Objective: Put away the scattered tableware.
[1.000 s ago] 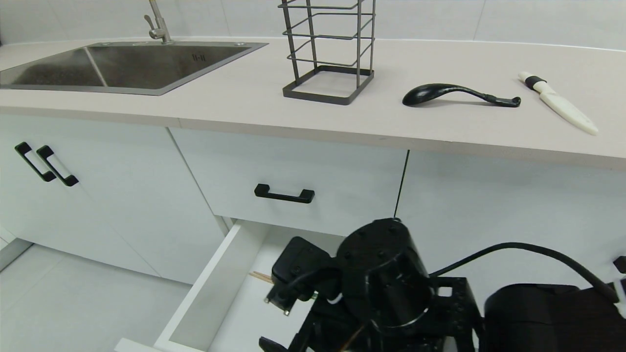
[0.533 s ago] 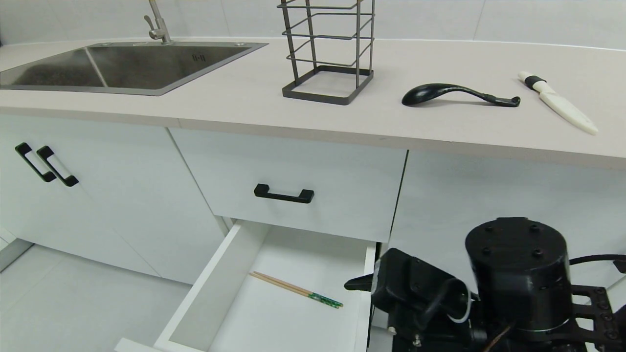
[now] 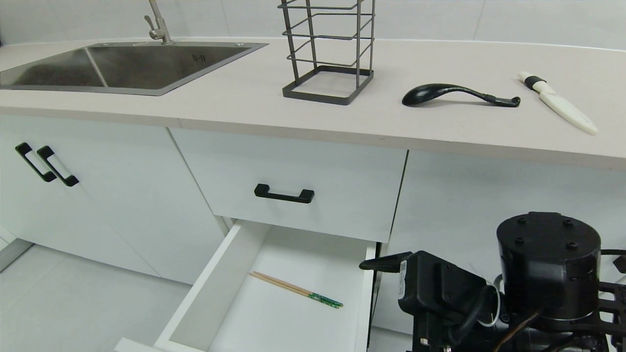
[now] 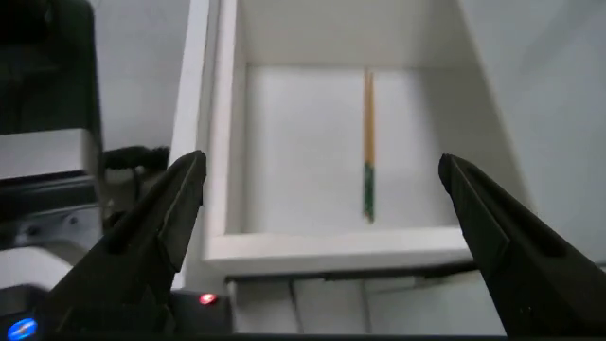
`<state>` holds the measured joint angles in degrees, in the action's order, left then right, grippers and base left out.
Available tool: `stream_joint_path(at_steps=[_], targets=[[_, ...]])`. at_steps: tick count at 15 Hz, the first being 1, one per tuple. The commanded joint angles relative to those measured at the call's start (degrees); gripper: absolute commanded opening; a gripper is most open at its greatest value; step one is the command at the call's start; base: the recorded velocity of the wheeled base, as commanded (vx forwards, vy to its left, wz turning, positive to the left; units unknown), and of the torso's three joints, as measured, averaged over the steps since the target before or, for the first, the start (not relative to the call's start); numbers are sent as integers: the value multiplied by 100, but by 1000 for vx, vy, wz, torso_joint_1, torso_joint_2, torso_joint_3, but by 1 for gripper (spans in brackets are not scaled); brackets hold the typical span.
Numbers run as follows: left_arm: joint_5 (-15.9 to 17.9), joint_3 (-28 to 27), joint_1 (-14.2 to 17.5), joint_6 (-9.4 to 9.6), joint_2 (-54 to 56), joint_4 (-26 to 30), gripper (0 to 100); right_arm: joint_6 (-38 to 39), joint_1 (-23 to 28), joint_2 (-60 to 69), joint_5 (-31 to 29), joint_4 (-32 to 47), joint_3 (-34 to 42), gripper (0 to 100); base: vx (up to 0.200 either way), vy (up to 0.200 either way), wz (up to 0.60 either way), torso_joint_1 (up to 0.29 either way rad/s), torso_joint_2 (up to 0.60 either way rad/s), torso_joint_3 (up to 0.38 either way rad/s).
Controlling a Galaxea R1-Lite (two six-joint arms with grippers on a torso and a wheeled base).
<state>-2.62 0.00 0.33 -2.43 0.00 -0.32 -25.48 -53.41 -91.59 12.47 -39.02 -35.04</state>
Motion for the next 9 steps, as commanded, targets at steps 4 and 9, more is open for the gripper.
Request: stream_joint_path(at_steps=[4, 9], targets=[[-2, 0, 2, -4, 0, -3, 100, -89, -12, -509, 19, -668, 120, 100, 0, 0, 0, 0, 0, 0], [-2, 0, 2, -4, 0, -3, 100, 210, -38, -536, 10, -694, 137, 100, 0, 0, 0, 0, 0, 0]])
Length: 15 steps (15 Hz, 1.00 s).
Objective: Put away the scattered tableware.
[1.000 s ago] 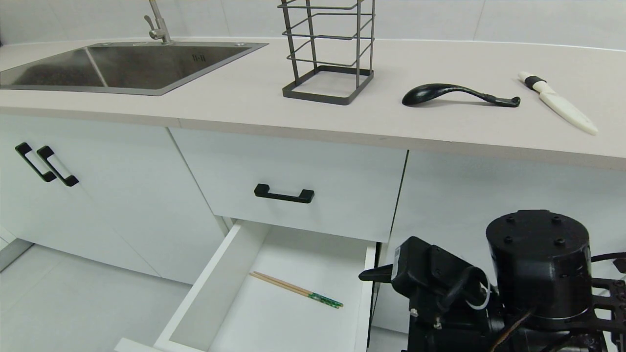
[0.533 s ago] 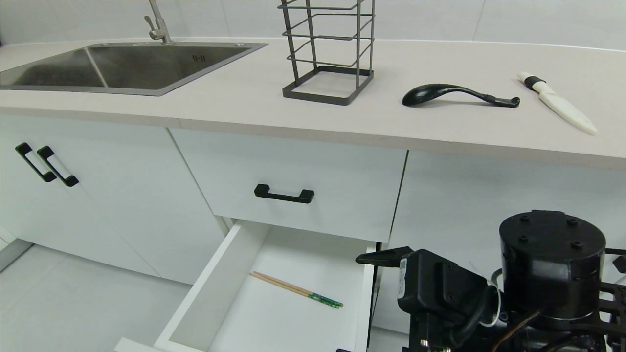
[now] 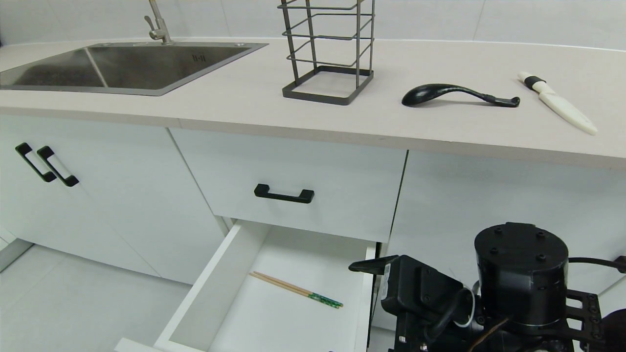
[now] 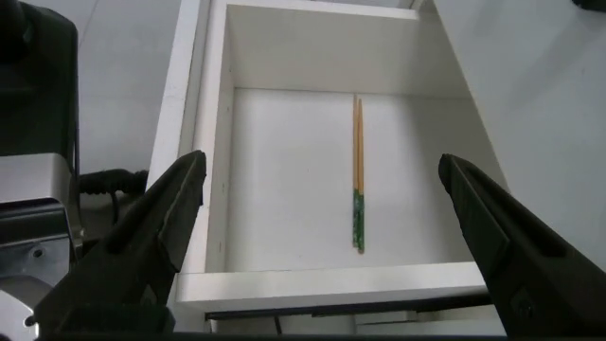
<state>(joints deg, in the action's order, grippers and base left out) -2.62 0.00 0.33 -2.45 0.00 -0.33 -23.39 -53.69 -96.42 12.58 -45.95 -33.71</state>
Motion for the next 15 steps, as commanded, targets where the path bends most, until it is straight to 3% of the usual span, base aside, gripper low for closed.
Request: stream_joint_path(at_steps=[1, 11, 15], targets=[[-2, 0, 2, -1, 0, -2, 100, 1, -10, -53, -1, -2, 4, 100, 0, 0, 0, 0, 0, 0], [-2, 0, 2, -1, 0, -2, 100, 10, -168, -62, -19, -64, 22, 100, 0, 0, 0, 0, 0, 0], [-2, 0, 2, -1, 0, -2, 100, 1, -186, -53, -19, -55, 31, 100, 0, 0, 0, 179, -88, -68]])
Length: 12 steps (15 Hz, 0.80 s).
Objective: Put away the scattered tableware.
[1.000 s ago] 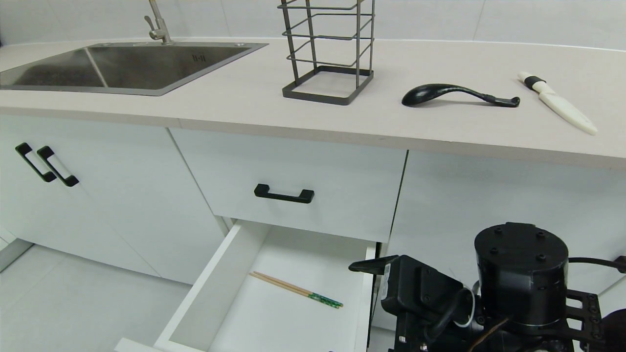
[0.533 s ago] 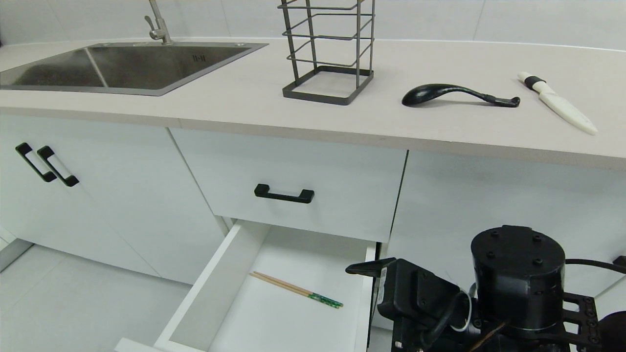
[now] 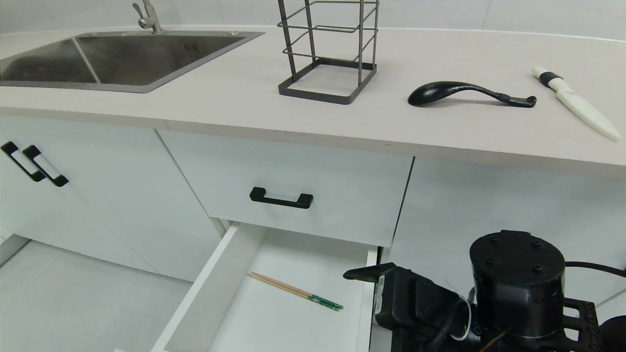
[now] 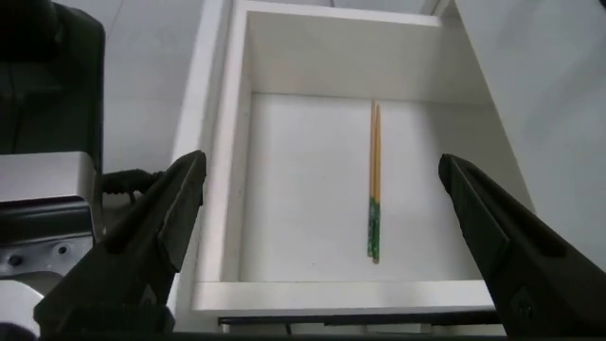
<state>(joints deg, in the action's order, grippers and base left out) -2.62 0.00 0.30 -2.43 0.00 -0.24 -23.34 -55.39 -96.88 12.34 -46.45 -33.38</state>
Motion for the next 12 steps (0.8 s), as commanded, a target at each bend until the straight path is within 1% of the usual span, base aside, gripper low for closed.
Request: stream_joint_path(at_steps=[1, 2, 6, 9, 12], targets=[[-2, 0, 5, -4, 0, -11, 100, -3, -15, -6, 6, -5, 7, 100, 0, 0, 0, 261, -95, -188], [-2, 0, 5, -4, 0, -11, 100, -3, -15, -6, 6, -5, 16, 100, 0, 0, 0, 276, -339, -227], [-2, 0, 5, -4, 0, -11, 100, -3, -15, 11, 6, -5, 86, 100, 0, 0, 0, 200, -631, -206], [-2, 0, 5, -4, 0, -11, 100, -12, -15, 20, 6, -5, 121, 100, 0, 0, 0, 233, -487, -211], [-2, 0, 5, -4, 0, -11, 100, -12, -15, 20, 14, 13, 112, 100, 0, 0, 0, 98, -473, -220]])
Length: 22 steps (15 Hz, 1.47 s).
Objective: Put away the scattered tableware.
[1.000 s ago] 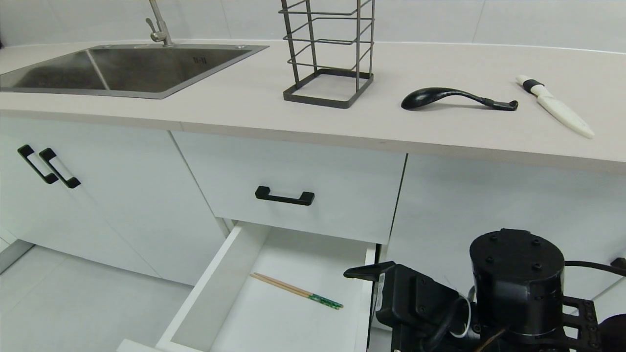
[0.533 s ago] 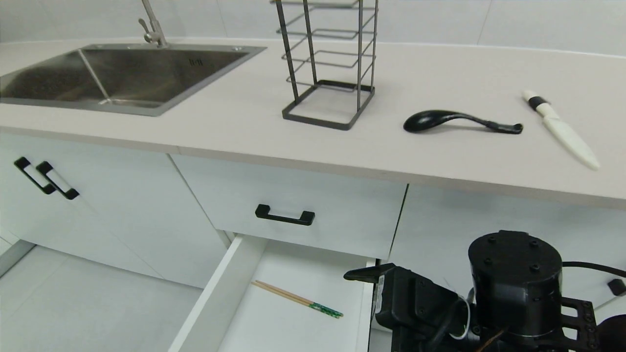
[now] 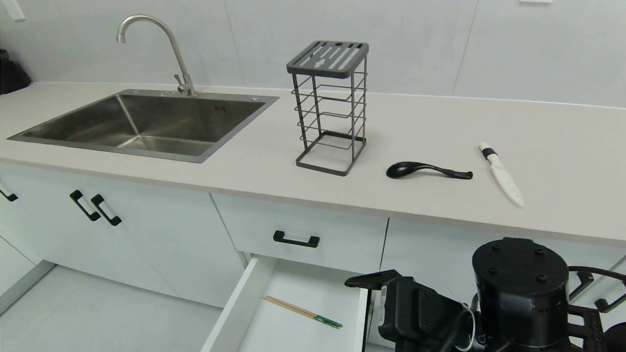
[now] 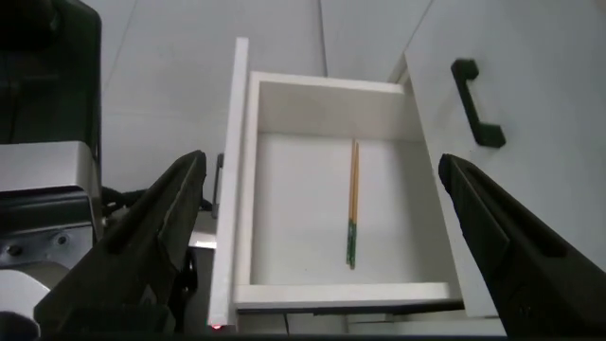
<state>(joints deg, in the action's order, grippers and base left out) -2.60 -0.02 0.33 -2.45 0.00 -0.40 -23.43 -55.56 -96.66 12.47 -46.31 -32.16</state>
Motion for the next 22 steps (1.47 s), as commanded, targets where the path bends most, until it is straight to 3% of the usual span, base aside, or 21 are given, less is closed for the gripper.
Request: stream_joint_path(at_steps=[1, 15, 22], targets=[[-4, 2, 2, -1, 0, 5, 100, -4, 2, -11, 1, -1, -36, 100, 0, 0, 0, 237, -505, -222], [-4, 2, 2, -1, 0, 5, 100, 40, 28, -213, 10, 193, -484, 100, 0, 0, 0, 316, -523, -253], [-4, 2, 2, -1, 0, 5, 100, 40, 169, -345, 177, 3067, -1803, 100, 0, 0, 0, 223, -435, -212]])
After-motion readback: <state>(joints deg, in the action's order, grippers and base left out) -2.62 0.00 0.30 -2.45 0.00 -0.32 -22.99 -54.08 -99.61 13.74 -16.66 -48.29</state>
